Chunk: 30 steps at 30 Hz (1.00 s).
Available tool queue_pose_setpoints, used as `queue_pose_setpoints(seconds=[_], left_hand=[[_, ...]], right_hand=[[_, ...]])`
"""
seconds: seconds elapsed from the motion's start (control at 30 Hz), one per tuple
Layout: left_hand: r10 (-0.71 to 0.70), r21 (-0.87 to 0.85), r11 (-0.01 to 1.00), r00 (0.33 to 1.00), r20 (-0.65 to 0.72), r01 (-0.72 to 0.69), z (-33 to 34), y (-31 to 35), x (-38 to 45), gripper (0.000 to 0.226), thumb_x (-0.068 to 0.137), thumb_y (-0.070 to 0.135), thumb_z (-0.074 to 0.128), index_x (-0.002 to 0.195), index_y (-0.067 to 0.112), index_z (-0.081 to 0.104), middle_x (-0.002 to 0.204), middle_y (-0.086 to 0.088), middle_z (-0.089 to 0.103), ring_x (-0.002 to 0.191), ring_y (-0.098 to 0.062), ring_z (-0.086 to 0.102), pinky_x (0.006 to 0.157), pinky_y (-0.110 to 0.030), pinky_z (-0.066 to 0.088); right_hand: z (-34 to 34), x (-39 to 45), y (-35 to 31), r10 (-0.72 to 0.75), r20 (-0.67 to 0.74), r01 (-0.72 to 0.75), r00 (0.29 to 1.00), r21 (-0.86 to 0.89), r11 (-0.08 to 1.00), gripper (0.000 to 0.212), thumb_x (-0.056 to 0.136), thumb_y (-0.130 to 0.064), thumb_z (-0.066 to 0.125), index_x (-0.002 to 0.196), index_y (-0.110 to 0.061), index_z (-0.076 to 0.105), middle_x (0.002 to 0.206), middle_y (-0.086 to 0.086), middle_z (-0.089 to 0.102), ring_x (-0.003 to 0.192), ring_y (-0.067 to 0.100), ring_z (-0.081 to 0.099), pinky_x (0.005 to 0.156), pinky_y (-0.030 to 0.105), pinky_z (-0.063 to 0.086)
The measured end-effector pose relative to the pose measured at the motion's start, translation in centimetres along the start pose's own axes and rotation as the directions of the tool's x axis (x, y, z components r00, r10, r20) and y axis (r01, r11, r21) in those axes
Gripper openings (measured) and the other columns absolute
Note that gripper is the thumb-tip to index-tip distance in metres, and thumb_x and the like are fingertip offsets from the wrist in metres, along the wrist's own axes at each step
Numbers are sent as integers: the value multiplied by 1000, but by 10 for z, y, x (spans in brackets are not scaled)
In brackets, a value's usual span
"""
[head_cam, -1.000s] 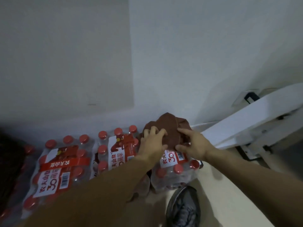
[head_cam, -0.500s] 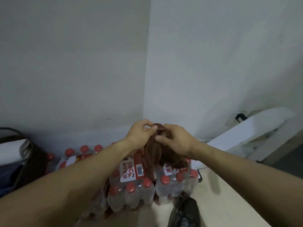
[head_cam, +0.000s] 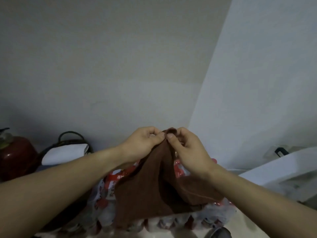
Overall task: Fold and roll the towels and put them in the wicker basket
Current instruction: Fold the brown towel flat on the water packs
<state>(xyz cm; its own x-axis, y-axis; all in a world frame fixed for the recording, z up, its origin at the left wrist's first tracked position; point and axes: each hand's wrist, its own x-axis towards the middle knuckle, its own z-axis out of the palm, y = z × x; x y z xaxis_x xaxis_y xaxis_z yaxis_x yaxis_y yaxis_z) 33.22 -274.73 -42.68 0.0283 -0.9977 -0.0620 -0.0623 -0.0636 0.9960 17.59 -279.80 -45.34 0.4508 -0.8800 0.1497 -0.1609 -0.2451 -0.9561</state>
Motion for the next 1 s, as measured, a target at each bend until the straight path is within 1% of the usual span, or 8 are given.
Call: queue_pose_setpoints(seconds=[0.2,0.43,0.57,0.63,0.7,0.77,0.87,1.0], left_hand=[[-77,87,994,978,193,61,-33,-2,-24,29,86,9,68,113,1,59,104,-25,69,89,-29,66,86,-39,53],[-156,141,981,973,170,133,-47,-16,-29,25,96,17,56,112,-1,65,106,-19,71,89,-23,68,82,-31,56],[-193,179,971,964,184,160,-60,-18,-33,34,96,25,56,113,-1,66,110,-23,69,104,-38,66,98,-47,50],[-194,175,971,960,200,160,-67,-16,-34,32,89,30,61,102,3,71,100,-21,72,89,-32,68,87,-45,54],[-204,190,968,952,227,162,-73,-12,-36,22,83,34,67,82,13,74,76,-9,72,64,-17,65,63,-29,56],[-222,200,965,934,280,170,-81,-9,-39,20,82,32,69,77,13,73,69,-5,70,56,-13,63,55,-23,53],[-325,303,931,844,426,205,-94,-5,-43,18,84,22,72,94,7,74,88,-13,74,72,-18,70,67,-28,58],[-431,439,874,749,504,207,-107,-8,-46,22,88,11,68,109,3,71,106,-15,73,93,-23,71,83,-31,56]], right_hand=[[9,2,-3,-79,35,83,996,-141,987,17,104,-24,45,92,-20,57,81,6,68,74,15,62,69,40,50],[2,8,1,-96,-42,88,994,-174,981,23,102,-33,47,87,-20,58,73,-4,61,69,11,56,67,33,47],[-5,14,9,-86,-156,58,984,-179,982,25,103,-33,46,92,-15,59,82,3,67,80,18,63,75,33,50],[-14,19,15,-81,-236,27,968,-224,974,25,103,-33,45,92,-15,59,85,4,68,85,21,64,78,35,50],[-27,24,21,-71,-304,-11,950,-261,965,25,104,-32,43,94,-14,58,89,4,67,89,23,64,80,36,50],[-36,26,28,-76,-293,-18,953,-303,953,24,104,-32,42,96,-15,59,90,-1,66,90,18,63,76,26,48],[-39,25,32,-129,-197,29,972,-442,896,22,104,-35,40,95,-23,56,88,-12,63,83,-2,59,63,6,39],[-46,26,33,-160,-230,29,960,-486,873,23,104,-36,38,97,-22,54,85,-14,61,80,-2,57,63,11,38]])
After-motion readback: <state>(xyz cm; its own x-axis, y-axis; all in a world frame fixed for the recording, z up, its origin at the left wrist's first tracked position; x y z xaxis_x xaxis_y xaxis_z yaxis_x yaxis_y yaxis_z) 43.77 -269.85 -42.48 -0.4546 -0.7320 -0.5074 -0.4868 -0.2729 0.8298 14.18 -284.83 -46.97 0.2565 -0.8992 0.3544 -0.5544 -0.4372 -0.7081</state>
